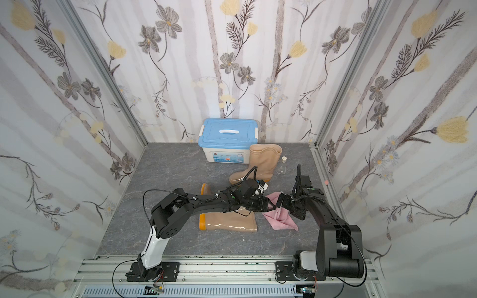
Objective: Wipe the rubber boots with a cloth
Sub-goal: Place the cleaning item at the center of the board.
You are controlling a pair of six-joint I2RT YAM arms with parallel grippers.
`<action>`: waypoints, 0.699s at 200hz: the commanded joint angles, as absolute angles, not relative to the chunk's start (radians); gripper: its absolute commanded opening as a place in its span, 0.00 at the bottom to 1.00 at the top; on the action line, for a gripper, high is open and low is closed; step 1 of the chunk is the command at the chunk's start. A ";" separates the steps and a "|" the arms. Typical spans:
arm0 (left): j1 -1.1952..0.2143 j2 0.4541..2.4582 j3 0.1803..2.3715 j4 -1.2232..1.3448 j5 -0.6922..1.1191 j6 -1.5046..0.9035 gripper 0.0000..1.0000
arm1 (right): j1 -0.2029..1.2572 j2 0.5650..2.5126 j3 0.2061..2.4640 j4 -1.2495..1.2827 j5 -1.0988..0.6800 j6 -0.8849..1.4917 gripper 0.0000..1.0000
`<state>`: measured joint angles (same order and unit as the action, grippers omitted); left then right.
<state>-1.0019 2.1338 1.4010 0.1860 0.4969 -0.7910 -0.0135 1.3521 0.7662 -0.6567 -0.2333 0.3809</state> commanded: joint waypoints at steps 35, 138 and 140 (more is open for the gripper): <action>-1.009 2.243 1.447 0.241 0.557 -0.886 0.53 | -0.075 1.328 0.762 -0.632 -0.268 0.371 1.00; -1.002 2.239 1.607 0.116 0.591 -0.814 0.53 | -0.174 0.854 0.871 -0.718 -0.364 0.344 1.00; -1.001 2.235 1.617 0.104 0.593 -0.805 0.54 | -0.173 0.851 0.876 -0.729 -0.364 0.342 1.00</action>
<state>-1.0088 2.2959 1.5486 0.1642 0.5793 -0.8776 -0.1822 0.8692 0.8200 -0.6407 -0.3058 0.3866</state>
